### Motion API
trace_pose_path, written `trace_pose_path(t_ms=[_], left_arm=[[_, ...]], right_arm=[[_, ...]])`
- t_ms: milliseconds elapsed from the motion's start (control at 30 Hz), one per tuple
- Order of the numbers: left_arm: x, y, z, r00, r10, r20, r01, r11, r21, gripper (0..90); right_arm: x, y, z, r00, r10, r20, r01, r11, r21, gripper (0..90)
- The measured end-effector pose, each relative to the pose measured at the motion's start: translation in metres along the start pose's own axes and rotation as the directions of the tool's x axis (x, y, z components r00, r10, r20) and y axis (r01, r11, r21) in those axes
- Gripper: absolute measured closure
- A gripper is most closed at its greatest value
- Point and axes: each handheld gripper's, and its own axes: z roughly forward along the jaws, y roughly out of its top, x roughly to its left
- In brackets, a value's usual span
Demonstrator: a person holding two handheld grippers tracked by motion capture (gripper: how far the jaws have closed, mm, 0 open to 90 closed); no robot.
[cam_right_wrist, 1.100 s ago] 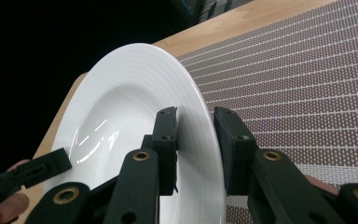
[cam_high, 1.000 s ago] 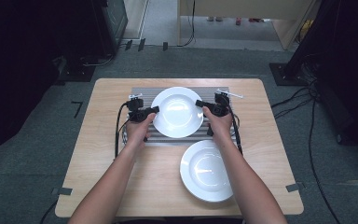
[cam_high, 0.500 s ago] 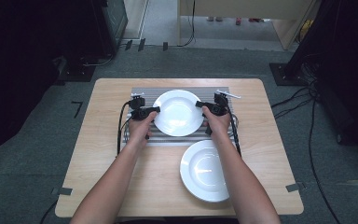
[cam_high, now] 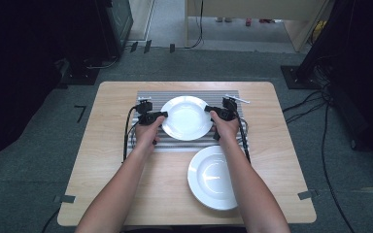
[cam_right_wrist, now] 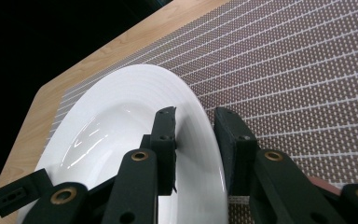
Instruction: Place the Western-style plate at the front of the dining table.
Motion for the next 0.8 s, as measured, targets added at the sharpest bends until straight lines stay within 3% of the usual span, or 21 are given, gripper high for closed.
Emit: trace_pose_path(t_ms=[233,467,633,733,800], left_arm=[[0.0,0.0,0.001,0.9996,-0.023,-0.015,0.023,0.9997,-0.01,67.5],[0.002,0.0,0.0,0.9999,0.004,0.01,-0.004,1.0,0.001,66.2],[0.0,0.001,-0.005,0.9996,0.019,0.021,-0.018,0.9996,-0.022,56.7],[0.0,0.003,-0.011,0.9992,0.032,0.023,-0.031,0.9985,-0.046,51.7],[0.001,0.003,-0.015,0.9987,0.043,0.026,-0.042,0.998,-0.048,49.6]], right_arm=[[0.004,0.002,0.001,0.9997,-0.021,0.012,0.021,1.0,-0.017,71.5],[0.006,0.004,0.003,0.9973,-0.07,0.025,0.07,0.998,-0.001,69.3],[0.007,0.003,0.002,0.9937,-0.103,0.045,0.103,0.995,-0.001,68.0],[0.011,0.003,-0.002,0.9826,-0.158,0.098,0.162,0.986,-0.036,63.7],[0.012,0.006,-0.006,0.9831,-0.159,0.09,0.164,0.985,-0.051,60.7]])
